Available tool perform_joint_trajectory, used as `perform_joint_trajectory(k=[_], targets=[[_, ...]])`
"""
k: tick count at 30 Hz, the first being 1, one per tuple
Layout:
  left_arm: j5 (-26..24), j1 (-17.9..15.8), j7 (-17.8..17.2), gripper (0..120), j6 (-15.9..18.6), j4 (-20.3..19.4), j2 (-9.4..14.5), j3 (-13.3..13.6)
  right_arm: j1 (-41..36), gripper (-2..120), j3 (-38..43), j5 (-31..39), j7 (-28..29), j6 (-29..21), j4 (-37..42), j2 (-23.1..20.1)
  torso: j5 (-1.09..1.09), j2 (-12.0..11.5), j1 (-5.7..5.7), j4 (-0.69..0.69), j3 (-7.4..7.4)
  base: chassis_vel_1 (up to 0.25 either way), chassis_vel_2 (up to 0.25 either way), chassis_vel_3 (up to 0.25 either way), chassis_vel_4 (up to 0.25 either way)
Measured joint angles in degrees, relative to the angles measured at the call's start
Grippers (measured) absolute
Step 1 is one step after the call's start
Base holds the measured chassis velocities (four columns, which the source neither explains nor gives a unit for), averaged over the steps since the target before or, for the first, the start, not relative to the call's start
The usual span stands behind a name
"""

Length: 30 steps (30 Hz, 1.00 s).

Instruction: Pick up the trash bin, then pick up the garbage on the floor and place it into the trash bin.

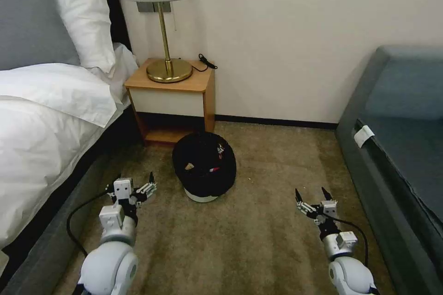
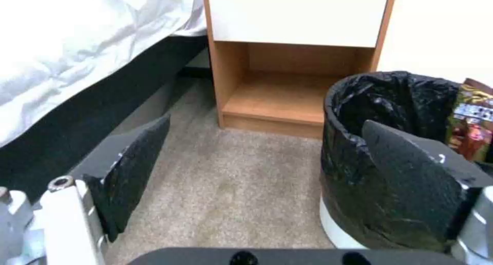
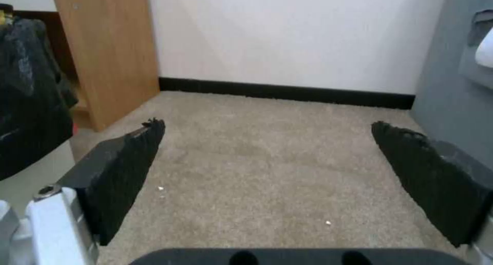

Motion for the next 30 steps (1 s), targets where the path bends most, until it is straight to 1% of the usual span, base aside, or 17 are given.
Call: perform_joint_trajectory(k=[2, 3, 6, 7, 11, 18, 20, 30], targets=[[0.6, 1.7, 0.2, 100, -0.5, -1.3, -0.3, 0.0, -0.3, 100, 0.0, 0.0, 0.0, 0.2, 0.5, 0.2, 0.0, 0.0, 0.0, 0.0, 0.0, 0.0, 0.0, 0.0, 0.0], [0.6, 1.7, 0.2, 100, -0.5, -1.3, -0.3, 0.0, -0.3, 100, 0.0, 0.0, 0.0, 0.2, 0.5, 0.2, 0.0, 0.0, 0.0, 0.0, 0.0, 0.0, 0.0, 0.0, 0.0], [2.0, 4.0, 0.8, 100, -1.8, -2.3, -0.7, 0.3, -0.8, 100, 0.0, 0.0, 0.1, 0.3, 1.7, 0.5, 0.0, 0.0, 0.0, 0.0, 0.0, 0.0, 0.0, 0.0, 0.0], [2.0, 4.0, 0.8, 100, -1.8, -2.3, -0.7, 0.3, -0.8, 100, 0.0, 0.0, 0.1, 0.3, 1.7, 0.5, 0.0, 0.0, 0.0, 0.0, 0.0, 0.0, 0.0, 0.0, 0.0], [5.1, 7.0, 1.5, 100, -3.4, -2.7, -0.7, 1.1, -1.0, 100, 0.1, -0.2, 0.4, 1.1, 2.1, 1.0, 0.0, 0.0, 0.0, 0.0, 0.0, 0.0, 0.0, 0.0, 0.0], [6.7, 8.7, 1.7, 100, -4.2, -2.9, -1.0, 2.1, -0.7, 100, 0.0, -0.3, 0.8, 1.4, 2.1, 1.3, 0.0, 0.0, 0.0, 0.0, 0.0, 0.0, 0.0, 0.0, 0.0], [7.9, 9.2, 2.9, 100, -5.1, -2.9, -1.3, 2.6, -0.3, 100, 0.0, -0.3, 1.1, 1.6, 2.1, 1.4, 0.0, 0.0, 0.0, 0.0, 0.0, 0.0, 0.0, 0.0, 0.0], [10.1, 10.0, 4.8, 100, -5.9, -2.8, -1.1, 3.4, 0.7, 100, 0.0, -0.4, 1.7, 2.3, 1.6, 2.4, 0.0, 0.0, 0.0, 0.0, 0.0, 0.0, 0.0, 0.0, 0.0]])
